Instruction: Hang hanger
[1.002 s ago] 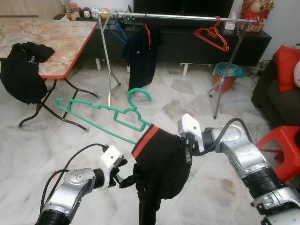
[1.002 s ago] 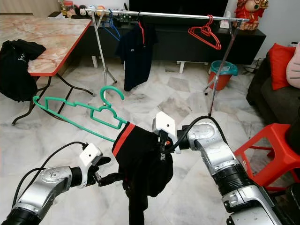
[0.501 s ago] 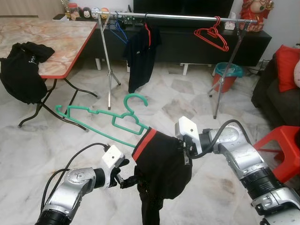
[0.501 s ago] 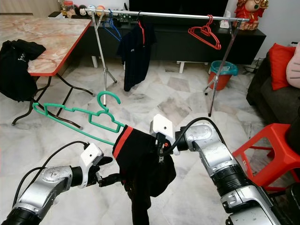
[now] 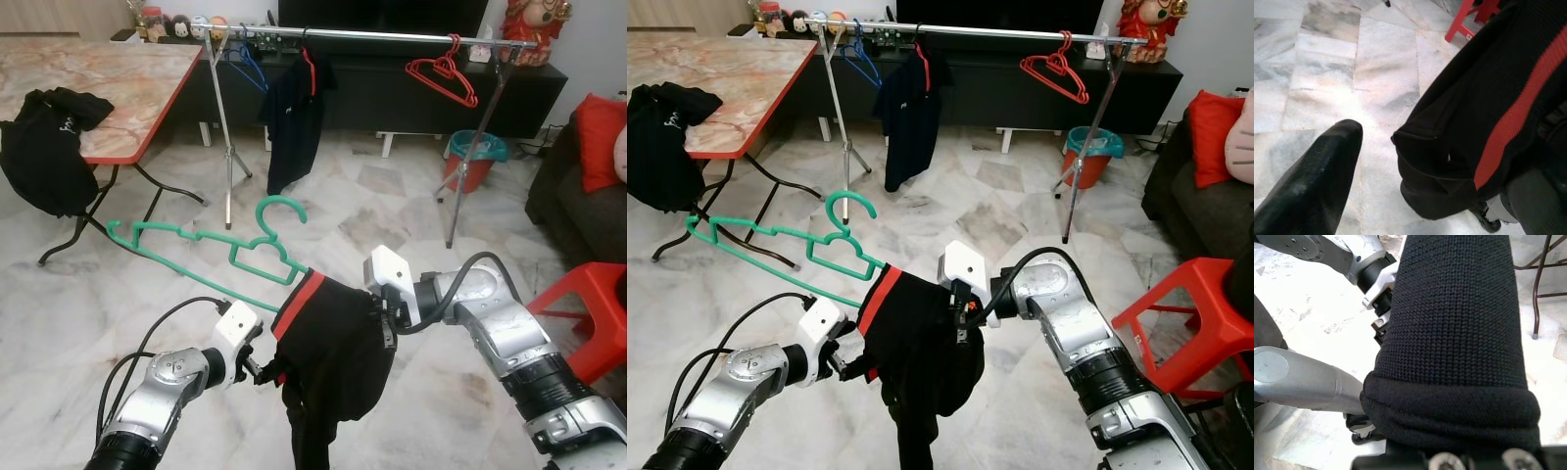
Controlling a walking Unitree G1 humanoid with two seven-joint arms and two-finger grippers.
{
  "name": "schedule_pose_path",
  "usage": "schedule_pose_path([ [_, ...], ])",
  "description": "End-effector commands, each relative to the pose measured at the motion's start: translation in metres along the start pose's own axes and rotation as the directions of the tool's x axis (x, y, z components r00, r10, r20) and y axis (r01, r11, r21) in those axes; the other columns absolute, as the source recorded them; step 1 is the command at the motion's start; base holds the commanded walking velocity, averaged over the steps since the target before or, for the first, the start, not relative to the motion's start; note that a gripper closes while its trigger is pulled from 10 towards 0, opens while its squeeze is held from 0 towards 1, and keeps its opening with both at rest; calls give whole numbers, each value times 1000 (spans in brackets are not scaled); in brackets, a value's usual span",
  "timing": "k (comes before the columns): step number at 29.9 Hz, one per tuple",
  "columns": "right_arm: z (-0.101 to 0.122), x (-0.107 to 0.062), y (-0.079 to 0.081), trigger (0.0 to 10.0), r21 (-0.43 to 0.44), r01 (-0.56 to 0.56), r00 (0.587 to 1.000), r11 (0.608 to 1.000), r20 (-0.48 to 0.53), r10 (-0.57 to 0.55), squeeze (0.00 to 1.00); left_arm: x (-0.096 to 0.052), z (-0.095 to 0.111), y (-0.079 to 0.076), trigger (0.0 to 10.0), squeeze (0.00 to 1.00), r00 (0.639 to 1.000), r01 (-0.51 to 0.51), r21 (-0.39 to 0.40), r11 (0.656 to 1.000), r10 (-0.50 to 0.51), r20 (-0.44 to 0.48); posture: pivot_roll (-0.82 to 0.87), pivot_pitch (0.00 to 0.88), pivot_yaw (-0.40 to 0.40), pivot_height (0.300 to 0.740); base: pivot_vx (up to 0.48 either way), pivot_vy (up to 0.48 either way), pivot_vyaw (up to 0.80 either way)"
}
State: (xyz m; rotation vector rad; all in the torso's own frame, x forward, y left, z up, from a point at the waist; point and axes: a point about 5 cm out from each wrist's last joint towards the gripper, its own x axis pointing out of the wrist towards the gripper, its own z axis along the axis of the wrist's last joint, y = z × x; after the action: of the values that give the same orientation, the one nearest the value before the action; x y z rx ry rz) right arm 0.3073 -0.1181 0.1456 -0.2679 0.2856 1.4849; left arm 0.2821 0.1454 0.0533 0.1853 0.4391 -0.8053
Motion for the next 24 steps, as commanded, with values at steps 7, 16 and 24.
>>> schedule_pose_path([
  [7,9,-1,1,10000,-26,-2,1000,1000,29,3,0,3,-1,2,0,0,1000,-9,-7,1000,9,11,-6,0,-41,740,0,0,0],
  [16,1,-3,3,10000,-14,8,1000,1000,10,-8,0,5,-6,2,0,0,1000,-10,-16,1000,10,12,-12,0,-34,740,0,0,0],
  [24,-1,-2,4,10000,-7,9,1000,1000,8,-9,0,5,-6,0,0,0,1000,-5,-25,1000,6,28,-9,0,-31,740,0,0,0],
])
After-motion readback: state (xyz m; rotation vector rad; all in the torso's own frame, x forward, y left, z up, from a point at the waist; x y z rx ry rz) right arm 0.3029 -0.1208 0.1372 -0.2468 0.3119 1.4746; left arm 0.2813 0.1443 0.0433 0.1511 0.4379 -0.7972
